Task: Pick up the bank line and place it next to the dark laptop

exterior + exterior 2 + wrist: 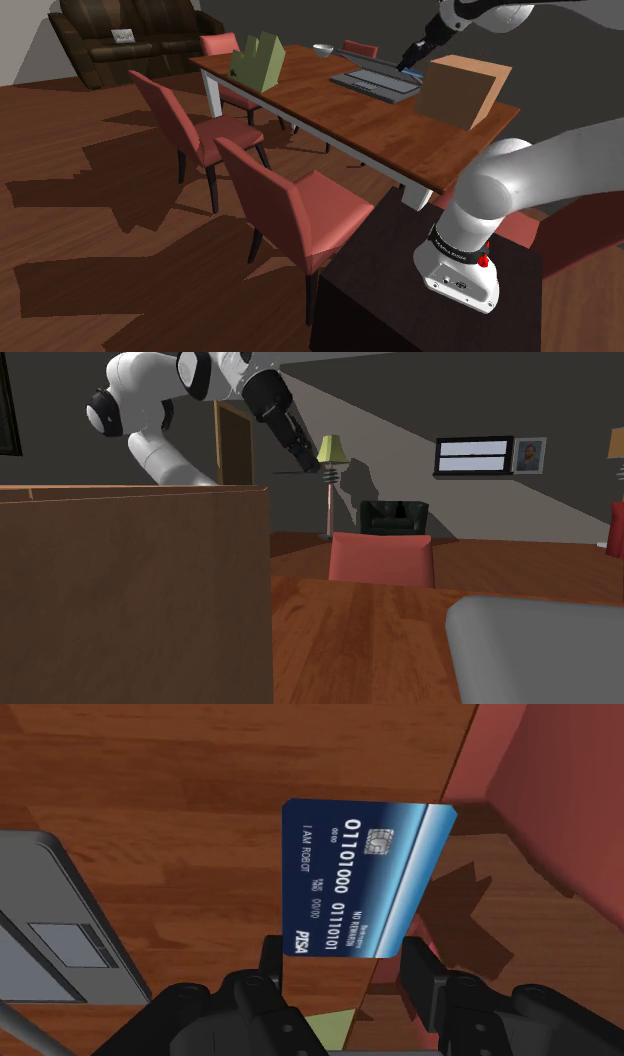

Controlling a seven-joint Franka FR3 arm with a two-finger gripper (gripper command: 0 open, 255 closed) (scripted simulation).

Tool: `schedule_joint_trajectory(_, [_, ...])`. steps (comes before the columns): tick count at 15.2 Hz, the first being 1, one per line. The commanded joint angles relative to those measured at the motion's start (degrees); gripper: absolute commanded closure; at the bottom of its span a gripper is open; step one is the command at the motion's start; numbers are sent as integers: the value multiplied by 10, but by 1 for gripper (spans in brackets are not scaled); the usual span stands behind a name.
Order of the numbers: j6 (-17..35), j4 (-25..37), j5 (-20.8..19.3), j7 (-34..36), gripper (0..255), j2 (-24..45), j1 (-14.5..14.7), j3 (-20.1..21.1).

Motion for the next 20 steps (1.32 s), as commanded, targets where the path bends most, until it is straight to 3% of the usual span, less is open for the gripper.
schedule_joint_trajectory(1, [21, 34, 11, -10, 255, 50, 28, -23])
schedule_joint_trajectory(6, [49, 129, 61, -44, 255, 169, 108, -88])
schedule_joint_trajectory(10, [53, 217, 133, -91, 255, 270, 184, -163])
schedule_joint_trajectory(13, [39, 294, 226, -150, 255, 365, 246, -239])
schedule_joint_trajectory(15, [11, 353, 328, -209, 255, 453, 273, -293])
schedule_joint_trajectory(17, [-36, 420, 441, -266, 255, 554, 247, -309])
schedule_joint_trajectory(20, [-96, 523, 536, -293, 255, 663, 152, -265])
